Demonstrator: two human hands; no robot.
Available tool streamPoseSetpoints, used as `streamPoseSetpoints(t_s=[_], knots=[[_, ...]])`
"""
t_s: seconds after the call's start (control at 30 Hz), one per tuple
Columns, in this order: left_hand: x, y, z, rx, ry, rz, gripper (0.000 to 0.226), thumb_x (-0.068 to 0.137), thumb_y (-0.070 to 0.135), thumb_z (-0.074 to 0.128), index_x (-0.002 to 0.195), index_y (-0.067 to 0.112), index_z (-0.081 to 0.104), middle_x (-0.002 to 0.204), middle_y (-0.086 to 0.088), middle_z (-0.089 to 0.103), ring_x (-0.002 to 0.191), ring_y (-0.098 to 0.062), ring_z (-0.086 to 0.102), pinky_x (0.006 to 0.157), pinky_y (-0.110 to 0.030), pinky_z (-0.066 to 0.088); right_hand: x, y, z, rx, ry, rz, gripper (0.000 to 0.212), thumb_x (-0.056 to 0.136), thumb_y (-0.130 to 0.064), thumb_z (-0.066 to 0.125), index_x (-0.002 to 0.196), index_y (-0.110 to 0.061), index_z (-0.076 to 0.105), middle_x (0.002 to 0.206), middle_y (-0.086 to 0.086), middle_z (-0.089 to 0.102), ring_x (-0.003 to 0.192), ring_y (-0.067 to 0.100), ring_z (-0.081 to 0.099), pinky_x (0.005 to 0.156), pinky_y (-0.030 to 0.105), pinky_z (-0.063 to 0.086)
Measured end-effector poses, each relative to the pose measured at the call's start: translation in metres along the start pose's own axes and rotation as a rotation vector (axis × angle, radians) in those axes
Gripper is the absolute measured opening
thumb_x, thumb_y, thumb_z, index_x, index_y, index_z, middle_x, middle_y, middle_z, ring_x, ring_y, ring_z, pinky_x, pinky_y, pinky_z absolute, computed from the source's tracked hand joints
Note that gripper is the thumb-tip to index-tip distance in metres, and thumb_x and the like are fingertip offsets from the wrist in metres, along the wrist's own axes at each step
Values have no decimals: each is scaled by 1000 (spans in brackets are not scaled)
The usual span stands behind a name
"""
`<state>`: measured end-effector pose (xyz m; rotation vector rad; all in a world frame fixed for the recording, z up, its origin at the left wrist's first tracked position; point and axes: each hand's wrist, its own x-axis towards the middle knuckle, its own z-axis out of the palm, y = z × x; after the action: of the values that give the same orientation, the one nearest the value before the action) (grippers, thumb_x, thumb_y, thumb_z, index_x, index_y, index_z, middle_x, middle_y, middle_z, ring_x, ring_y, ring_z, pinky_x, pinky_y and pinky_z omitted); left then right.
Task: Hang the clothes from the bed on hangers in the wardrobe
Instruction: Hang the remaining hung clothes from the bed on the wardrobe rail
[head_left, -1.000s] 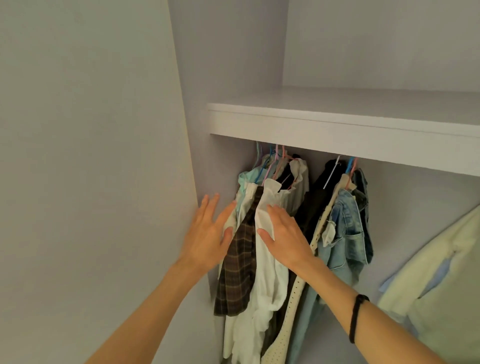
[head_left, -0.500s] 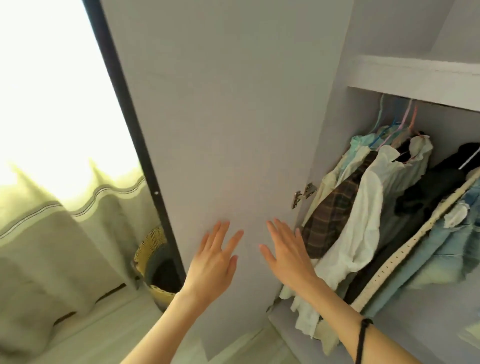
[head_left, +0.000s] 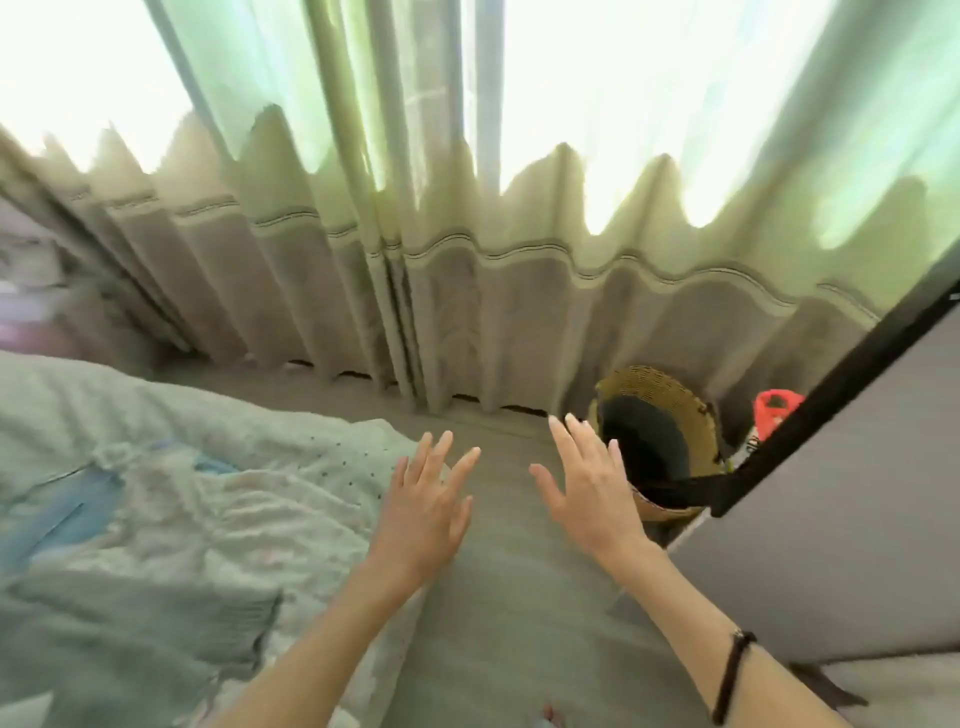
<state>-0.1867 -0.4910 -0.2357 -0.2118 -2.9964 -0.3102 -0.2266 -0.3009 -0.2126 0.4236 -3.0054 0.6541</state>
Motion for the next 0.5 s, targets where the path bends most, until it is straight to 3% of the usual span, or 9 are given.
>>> streamPoseSetpoints(t_s=[0.2,0.33,0.5], knots=[[-95,-105,-22,-32,11,-483,53,83,36,32,132,22,47,137,-15,48,127,-39,42,96,-54,40,37,-120,62,22,-214,-390,59,97,-40,38,148,-18,18,155,5,17,144,21,11,115,40,3],[-153,-132,-24,-45,44,-805,65,86,47,10,146,26,21,156,-6,10,144,-27,2,114,-42,11,42,-185,101,21,-330,-636,58,97,-42,37,147,-19,19,154,3,20,143,20,13,115,41,7],[-216,-132,-15,-123,61,-1195,53,100,34,28,148,28,7,157,-2,-4,143,-20,-11,116,-37,0,27,-228,149,17,-538,-870,58,98,-43,34,148,-20,15,155,1,15,144,18,10,116,41,8]])
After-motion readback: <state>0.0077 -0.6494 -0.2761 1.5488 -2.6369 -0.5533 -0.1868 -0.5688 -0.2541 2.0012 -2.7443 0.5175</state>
